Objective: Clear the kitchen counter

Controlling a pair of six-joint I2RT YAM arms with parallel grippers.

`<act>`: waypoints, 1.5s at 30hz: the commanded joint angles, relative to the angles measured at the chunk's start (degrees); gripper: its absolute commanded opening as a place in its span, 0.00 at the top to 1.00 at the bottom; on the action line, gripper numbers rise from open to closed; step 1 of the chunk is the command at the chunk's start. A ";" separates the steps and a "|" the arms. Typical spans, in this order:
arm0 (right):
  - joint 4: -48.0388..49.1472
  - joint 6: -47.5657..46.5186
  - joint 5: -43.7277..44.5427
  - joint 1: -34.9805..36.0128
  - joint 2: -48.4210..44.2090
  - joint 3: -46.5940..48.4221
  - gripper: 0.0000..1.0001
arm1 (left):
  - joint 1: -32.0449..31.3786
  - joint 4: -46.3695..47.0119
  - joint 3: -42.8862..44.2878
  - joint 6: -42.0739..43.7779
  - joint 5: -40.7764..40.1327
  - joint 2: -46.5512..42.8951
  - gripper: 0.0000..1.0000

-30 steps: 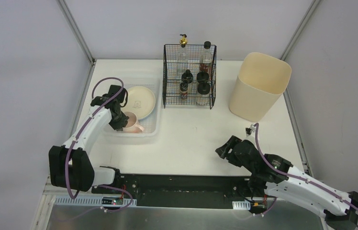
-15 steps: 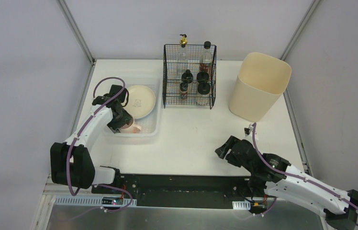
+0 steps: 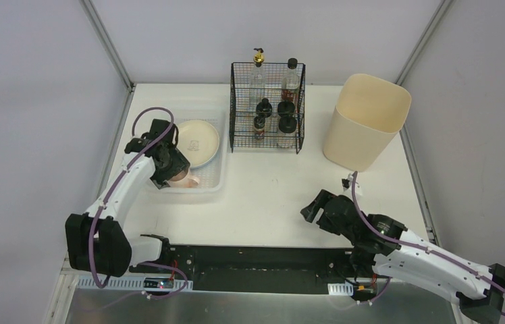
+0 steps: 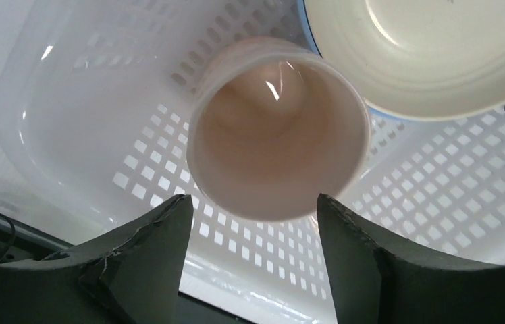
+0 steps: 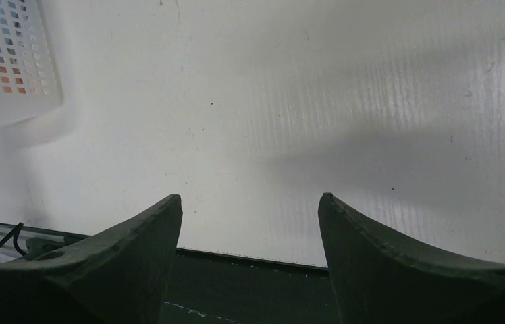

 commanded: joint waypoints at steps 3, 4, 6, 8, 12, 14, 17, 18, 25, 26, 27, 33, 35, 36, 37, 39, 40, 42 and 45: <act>3.14 -2.46 1.04 0.26 2.63 4.31 0.20 | 0.60 -3.65 0.67 4.97 6.55 -8.08 0.03; 3.16 -2.81 1.20 0.32 3.49 5.08 0.19 | 0.60 -3.83 0.73 5.45 7.06 -9.19 0.01; 3.09 -4.27 1.38 0.25 4.96 6.52 0.17 | 0.60 -4.45 1.23 6.40 7.98 -11.16 0.01; 2.96 -5.69 1.44 0.26 6.66 8.53 0.11 | 0.60 -5.33 2.11 7.48 8.84 -12.88 0.01; 1.98 -7.87 2.05 0.28 9.84 12.28 0.01 | 0.60 -5.91 3.79 11.09 14.20 -15.18 0.01; 1.44 -8.85 2.29 0.26 11.23 14.04 0.01 | 0.60 -5.81 4.52 13.04 18.11 -15.96 0.01; 1.56 -10.28 3.37 0.29 12.61 15.89 0.01 | 0.27 -5.60 5.43 16.87 24.77 -16.47 0.01; 1.34 -10.44 4.23 0.26 13.09 16.51 0.01 | -0.08 -5.42 5.49 18.13 26.24 -16.67 0.01; -0.15 -11.61 10.16 0.33 16.64 21.93 0.01 | -3.49 0.44 1.76 24.84 29.82 -23.05 0.01; -0.68 -11.56 11.62 0.32 17.28 22.81 0.01 | -3.75 1.42 1.22 25.54 30.75 -23.59 0.01; -1.23 -11.34 12.97 0.33 17.97 23.60 0.01 | -4.03 2.32 0.66 26.14 31.44 -24.06 0.01; -2.11 -13.11 16.49 0.33 22.40 27.60 0.01 | -7.81 8.03 -2.69 28.99 33.87 -26.48 0.01; -1.32 -14.15 17.35 0.29 23.54 28.50 0.01 | -9.44 10.37 -3.73 28.94 34.25 -27.66 0.01; -1.15 -14.68 18.04 0.26 24.10 29.06 0.01 | -9.57 10.81 -3.78 29.08 35.06 -28.17 0.01; -0.97 -15.20 18.76 0.29 24.64 29.62 0.01 | -9.59 11.02 -3.82 29.20 35.63 -28.81 0.01; -0.52 -16.41 19.72 0.32 25.49 30.90 0.01 | -9.63 11.92 -4.69 29.74 35.96 -31.08 0.01; -0.35 -16.92 20.35 0.29 25.91 31.56 0.01 | -9.61 12.19 -5.22 30.07 35.82 -32.34 0.01; 0.14 -18.06 20.87 0.28 26.27 32.55 0.01 | -9.59 12.24 -6.37 30.23 34.68 -34.70 0.01; 1.71 -19.34 21.06 0.30 26.05 32.76 0.01 | -9.59 12.24 -7.04 29.80 34.87 -35.67 0.01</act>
